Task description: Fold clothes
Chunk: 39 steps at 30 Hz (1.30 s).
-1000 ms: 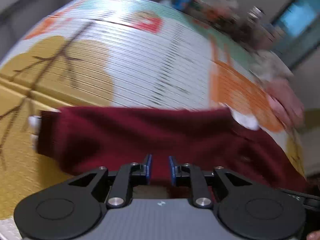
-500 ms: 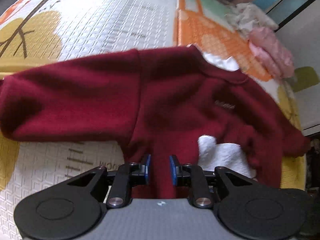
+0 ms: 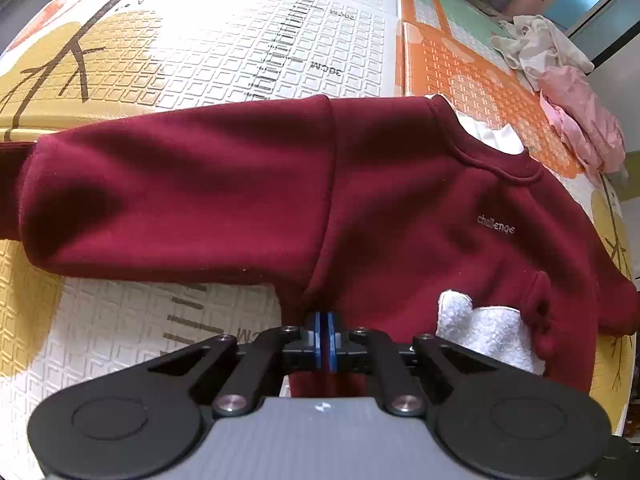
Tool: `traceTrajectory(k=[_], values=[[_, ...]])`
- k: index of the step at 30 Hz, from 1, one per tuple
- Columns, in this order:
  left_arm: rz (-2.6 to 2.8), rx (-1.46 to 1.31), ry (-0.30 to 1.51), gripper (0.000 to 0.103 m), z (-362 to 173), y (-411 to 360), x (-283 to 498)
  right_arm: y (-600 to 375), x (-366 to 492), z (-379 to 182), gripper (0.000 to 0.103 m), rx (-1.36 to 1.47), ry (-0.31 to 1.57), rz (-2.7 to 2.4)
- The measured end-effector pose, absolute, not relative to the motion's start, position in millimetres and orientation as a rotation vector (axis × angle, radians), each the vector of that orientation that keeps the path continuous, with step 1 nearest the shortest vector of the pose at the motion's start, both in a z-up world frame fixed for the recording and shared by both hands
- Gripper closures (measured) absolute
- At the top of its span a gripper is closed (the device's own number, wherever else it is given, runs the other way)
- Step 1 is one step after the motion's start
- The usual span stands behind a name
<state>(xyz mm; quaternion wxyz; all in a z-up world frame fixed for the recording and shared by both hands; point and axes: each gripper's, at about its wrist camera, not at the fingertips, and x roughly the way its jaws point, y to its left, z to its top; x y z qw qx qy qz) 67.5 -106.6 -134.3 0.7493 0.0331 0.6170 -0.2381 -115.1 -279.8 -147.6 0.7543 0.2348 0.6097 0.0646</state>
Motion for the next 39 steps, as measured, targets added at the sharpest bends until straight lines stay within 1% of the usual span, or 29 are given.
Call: traceTrajectory(k=[11, 15, 16, 17, 20, 25, 27, 29, 35, 37, 39], values=[[-0.510, 0.101, 1.339, 0.097, -134, -110, 67, -293, -126, -140, 0.103, 0.515, 1.336, 0.140], [-0.497, 0.186, 1.310, 0.096, -130, -122, 58, -299, -129, -135, 0.103, 0.522, 1.328, 0.134], [-0.495, 0.208, 1.300, 0.095, -129, -125, 55, -302, -129, -132, 0.103, 0.526, 1.315, 0.126], [-0.494, 0.230, 1.290, 0.093, -127, -129, 52, -305, -129, -128, 0.099, 0.530, 1.303, 0.118], [-0.501, 0.258, 1.278, 0.085, -123, -136, 44, -313, -130, -116, 0.099, 0.541, 1.265, 0.093], [-0.524, 0.290, 1.244, 0.083, -109, -145, 33, -330, -136, -92, 0.099, 0.522, 1.181, 0.023], [-0.538, 0.296, 1.227, 0.077, -101, -149, 27, -336, -138, -83, 0.098, 0.508, 1.151, -0.011], [-0.554, 0.302, 1.204, 0.065, -93, -156, 21, -342, -139, -78, 0.098, 0.507, 1.129, -0.041], [-0.623, 0.338, 1.159, 0.054, -73, -178, -4, -359, -142, -62, 0.098, 0.504, 1.069, -0.128], [-0.640, 0.348, 1.150, 0.051, -69, -185, -11, -361, -144, -57, 0.096, 0.502, 1.048, -0.163], [-0.648, 0.354, 1.139, 0.048, -65, -190, -19, -363, -148, -52, 0.093, 0.493, 1.028, -0.210]])
